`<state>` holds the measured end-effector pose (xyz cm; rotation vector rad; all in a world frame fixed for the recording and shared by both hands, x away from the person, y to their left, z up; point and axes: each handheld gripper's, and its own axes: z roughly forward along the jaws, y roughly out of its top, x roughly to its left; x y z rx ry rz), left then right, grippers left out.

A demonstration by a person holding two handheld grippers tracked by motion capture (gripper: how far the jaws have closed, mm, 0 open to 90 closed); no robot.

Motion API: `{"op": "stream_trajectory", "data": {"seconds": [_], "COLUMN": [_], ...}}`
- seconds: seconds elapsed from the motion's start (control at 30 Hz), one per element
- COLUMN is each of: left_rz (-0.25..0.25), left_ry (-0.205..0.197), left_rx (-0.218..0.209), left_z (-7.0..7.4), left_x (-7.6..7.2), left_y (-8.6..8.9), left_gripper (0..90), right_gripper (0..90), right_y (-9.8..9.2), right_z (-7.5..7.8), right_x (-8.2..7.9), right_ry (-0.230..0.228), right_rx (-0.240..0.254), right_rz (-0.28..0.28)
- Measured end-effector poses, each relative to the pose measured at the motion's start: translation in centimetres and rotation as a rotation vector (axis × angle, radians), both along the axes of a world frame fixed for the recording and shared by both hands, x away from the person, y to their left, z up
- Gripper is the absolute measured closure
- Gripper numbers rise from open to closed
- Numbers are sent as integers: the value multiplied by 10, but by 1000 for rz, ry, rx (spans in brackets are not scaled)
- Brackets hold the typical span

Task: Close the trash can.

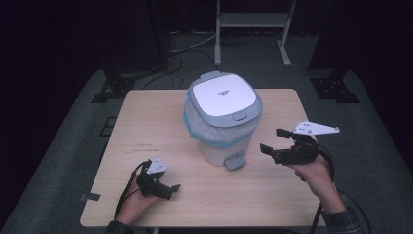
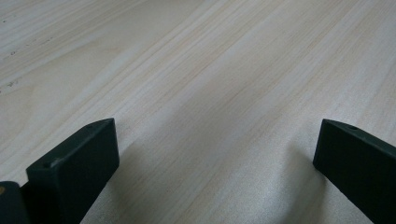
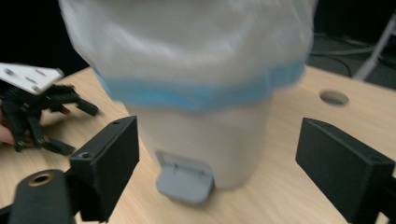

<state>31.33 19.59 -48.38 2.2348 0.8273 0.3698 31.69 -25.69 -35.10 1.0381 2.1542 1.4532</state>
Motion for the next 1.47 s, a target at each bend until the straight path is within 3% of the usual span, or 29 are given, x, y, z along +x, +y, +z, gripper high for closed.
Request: {"op": "stream_trajectory", "data": {"seconds": [0.03, 0.3, 0.53, 0.83, 0.97, 1.2, 1.27, 1.47], "left_rz": [-1, 0, 1, 1, 1, 1, 1, 1], "left_ry": [0, 1, 1, 0, 0, 0, 0, 1], "left_rx": [1, 1, -1, -2, -1, -1, -1, -1], "left_z": [0, 0, 0, 0, 0, 0, 0, 0], "left_x": [0, 0, 0, 0, -1, -1, -1, -1], "left_y": [0, 0, 0, 0, 0, 0, 0, 0], "left_gripper": [0, 0, 0, 0, 0, 0, 0, 0], "right_gripper": [112, 20, 9, 10, 10, 10, 8, 8], "right_y": [-5, -16, -33, -52, -58, -61, -60, -59], "right_z": [-8, -38, -71, -106, -123, -136, -137, -138], "right_x": [-2, -8, -17, -32, -34, -30, -30, -30], "right_ry": [23, 80, 132, 137, 163, 211, 202, 200], "right_rx": [6, -37, -66, -89, -167, -261, -284, -295], "right_rz": [-7, -33, -62, -79, -87, -115, -113, -116]}}
